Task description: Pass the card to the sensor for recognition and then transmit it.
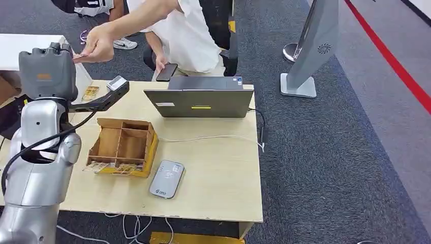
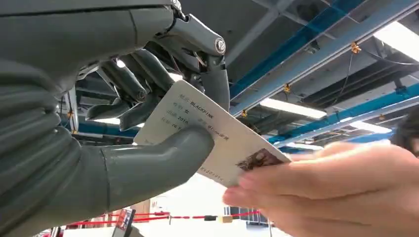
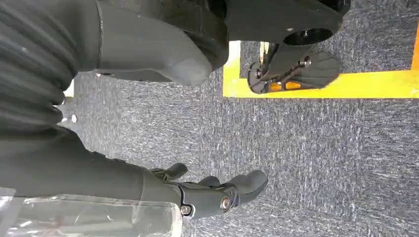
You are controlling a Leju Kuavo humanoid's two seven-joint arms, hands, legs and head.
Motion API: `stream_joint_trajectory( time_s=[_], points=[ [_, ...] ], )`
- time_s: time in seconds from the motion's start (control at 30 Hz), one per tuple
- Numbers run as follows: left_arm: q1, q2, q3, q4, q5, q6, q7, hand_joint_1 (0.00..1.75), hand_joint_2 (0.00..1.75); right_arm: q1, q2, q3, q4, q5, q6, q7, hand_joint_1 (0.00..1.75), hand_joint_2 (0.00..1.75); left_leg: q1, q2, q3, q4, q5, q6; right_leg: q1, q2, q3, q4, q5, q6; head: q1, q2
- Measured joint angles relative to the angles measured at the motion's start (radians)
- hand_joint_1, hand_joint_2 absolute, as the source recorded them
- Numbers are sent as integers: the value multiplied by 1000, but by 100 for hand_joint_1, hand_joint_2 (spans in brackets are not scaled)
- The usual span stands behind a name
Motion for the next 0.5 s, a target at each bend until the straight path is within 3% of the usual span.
stream_joint_trajectory(
  time_s=[0.03,0.33,0.5],
  points=[
    [0,0,0,1,1,0,-3,0,175,0,0,0,0,0,0,0,0,175,0,0,0,0,0,0,0,0,-1,0,0,0,0,0],
    [13,-8,0,-1,11,6,-32,0,175,-1,0,1,0,-11,0,-12,0,175,0,1,-1,0,0,0,0,1,-2,0,0,0,0,0],
    [73,-18,0,-73,37,48,-53,0,175,0,0,0,0,-19,0,-13,0,175,0,1,-2,0,0,0,0,1,-2,0,0,0,0,0]
  ],
)
